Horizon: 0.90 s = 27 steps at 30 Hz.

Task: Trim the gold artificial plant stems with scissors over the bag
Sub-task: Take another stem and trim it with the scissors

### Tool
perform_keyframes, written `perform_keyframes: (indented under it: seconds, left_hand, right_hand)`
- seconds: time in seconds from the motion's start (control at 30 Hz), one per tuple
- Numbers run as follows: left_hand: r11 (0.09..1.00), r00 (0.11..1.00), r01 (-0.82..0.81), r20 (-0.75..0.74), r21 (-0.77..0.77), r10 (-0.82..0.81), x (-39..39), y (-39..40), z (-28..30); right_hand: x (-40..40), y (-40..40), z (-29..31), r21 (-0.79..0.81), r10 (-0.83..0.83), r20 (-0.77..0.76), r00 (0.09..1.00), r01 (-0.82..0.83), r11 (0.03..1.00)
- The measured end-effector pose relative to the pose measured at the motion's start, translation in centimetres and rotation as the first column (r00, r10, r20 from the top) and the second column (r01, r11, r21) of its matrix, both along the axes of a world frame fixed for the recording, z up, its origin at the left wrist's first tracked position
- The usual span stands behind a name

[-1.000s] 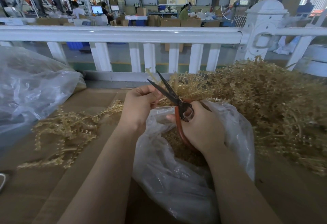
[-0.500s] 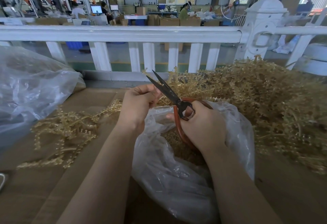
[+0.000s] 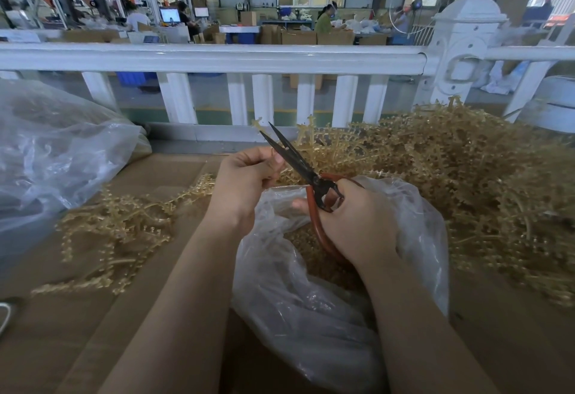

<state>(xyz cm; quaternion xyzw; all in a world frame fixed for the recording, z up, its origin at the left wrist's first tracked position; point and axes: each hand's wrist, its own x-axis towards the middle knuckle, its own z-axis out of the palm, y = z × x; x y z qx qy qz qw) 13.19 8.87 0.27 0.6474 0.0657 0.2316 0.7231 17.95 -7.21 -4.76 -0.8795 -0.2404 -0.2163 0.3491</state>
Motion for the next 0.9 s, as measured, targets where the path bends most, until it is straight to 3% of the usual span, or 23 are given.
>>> perform_keyframes:
  seconds: [0.33, 0.47, 0.63, 0.9]
  left_hand:
    - [0.999, 0.999, -0.008, -0.033, -0.045, 0.006, 0.2, 0.0, -0.1]
    - [0.991, 0.996, -0.030, -0.086, -0.133, 0.019, 0.3, 0.2, -0.2]
    - [0.971, 0.974, -0.012, -0.222, -0.239, -0.042, 0.4, 0.1, -0.6]
    - [0.983, 0.953, 0.088, -0.274, -0.161, -0.130, 0.7, -1.1, -1.1]
  right_hand:
    - [0.1, 0.0, 0.3, 0.031, 0.015, -0.010, 1.000, -0.015, 0.999]
    - [0.0, 0.1, 0.1, 0.051, 0.033, 0.001, 0.999, -0.033, 0.998]
    - [0.2, 0.2, -0.1, 0.192, 0.078, -0.107, 0.991, -0.056, 0.980]
    - [0.9, 0.3, 0.2, 0.445, 0.145, -0.279, 0.949, -0.006, 0.896]
